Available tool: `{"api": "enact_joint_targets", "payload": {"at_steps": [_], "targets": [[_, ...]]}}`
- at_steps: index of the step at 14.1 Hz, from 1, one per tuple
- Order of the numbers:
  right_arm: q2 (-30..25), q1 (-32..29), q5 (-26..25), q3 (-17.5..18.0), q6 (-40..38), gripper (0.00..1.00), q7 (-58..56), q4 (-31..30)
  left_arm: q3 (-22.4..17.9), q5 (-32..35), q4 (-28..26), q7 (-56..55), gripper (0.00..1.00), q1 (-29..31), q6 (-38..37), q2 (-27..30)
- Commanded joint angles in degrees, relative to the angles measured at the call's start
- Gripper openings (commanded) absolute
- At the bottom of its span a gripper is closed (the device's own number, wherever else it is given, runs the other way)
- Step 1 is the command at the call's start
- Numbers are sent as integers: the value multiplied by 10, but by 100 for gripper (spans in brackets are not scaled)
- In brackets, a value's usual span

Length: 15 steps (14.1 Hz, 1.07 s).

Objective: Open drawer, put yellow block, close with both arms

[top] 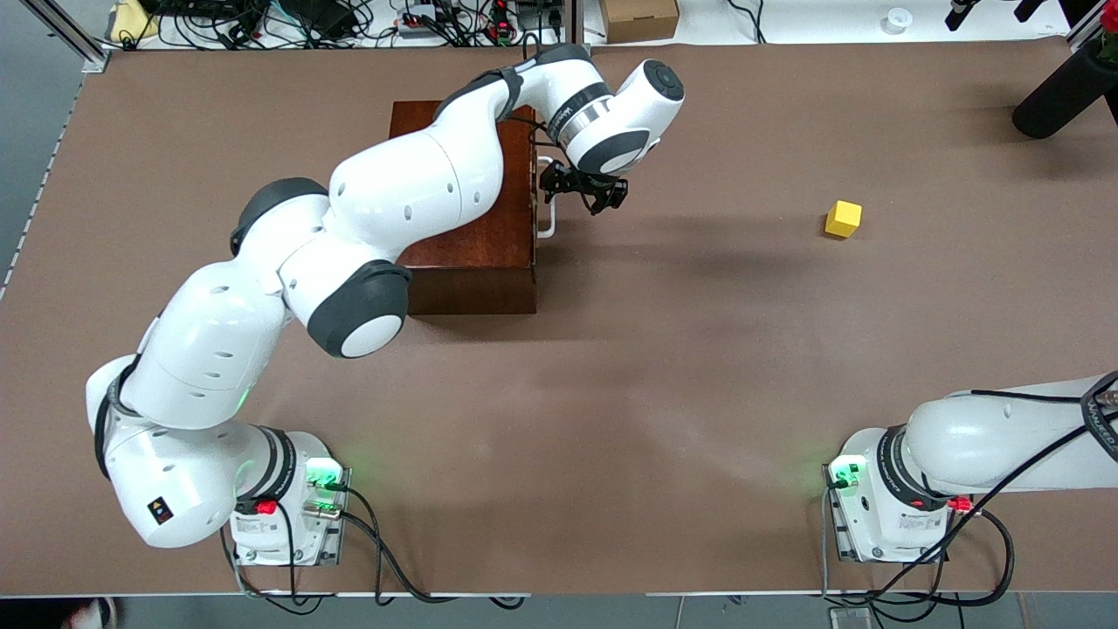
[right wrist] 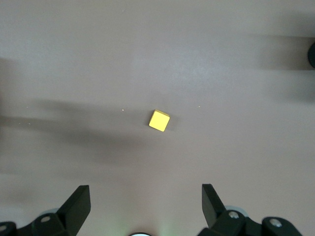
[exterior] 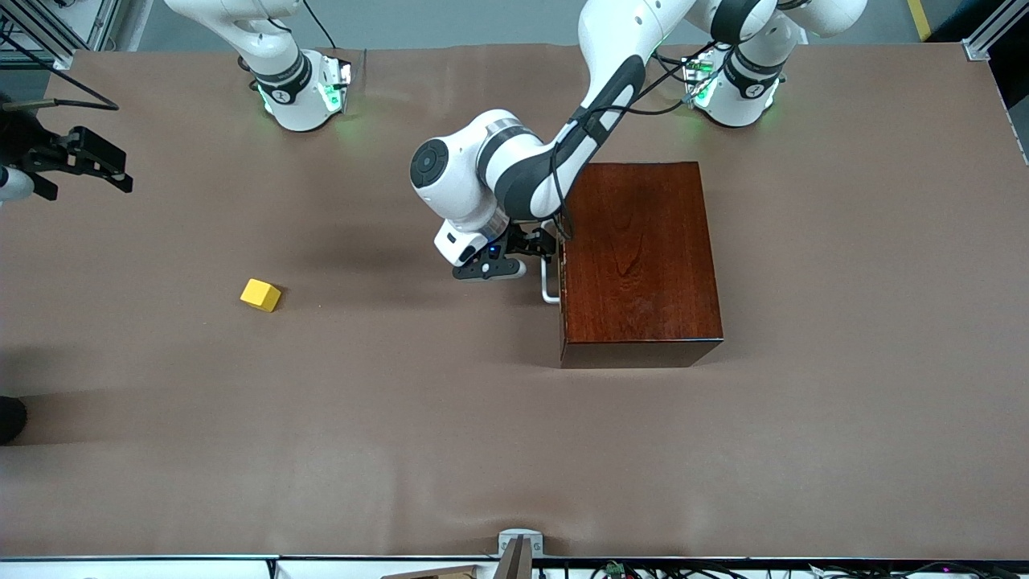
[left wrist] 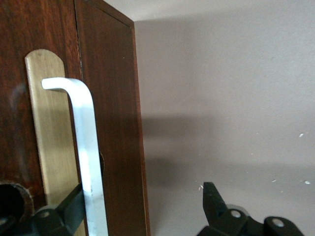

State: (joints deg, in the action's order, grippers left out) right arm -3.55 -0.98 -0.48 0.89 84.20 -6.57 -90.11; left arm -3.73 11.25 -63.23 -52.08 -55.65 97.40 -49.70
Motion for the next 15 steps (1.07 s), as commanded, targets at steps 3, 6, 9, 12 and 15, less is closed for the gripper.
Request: {"api": "enact_joint_targets", "payload": {"at_steps": [3,6,9,12,15], "targets": [[3,-11,-2,7,-5,100,-3,6,7,12,24,-40,100,-5,32,-15],[3,-13,-1,7,-5,100,-3,6,8,2,25,-52,100,-5,52,-15],[4,-13,-1,7,-5,100,-3,6,14,-10,25,-76,100,-8,69,-16],[4,-13,-2,7,-5,100,-3,6,16,-16,30,-86,100,-10,77,-17],[4,-14,-1,7,-5,100,-3,6,16,-16,30,-101,100,-18,83,-16]]}}
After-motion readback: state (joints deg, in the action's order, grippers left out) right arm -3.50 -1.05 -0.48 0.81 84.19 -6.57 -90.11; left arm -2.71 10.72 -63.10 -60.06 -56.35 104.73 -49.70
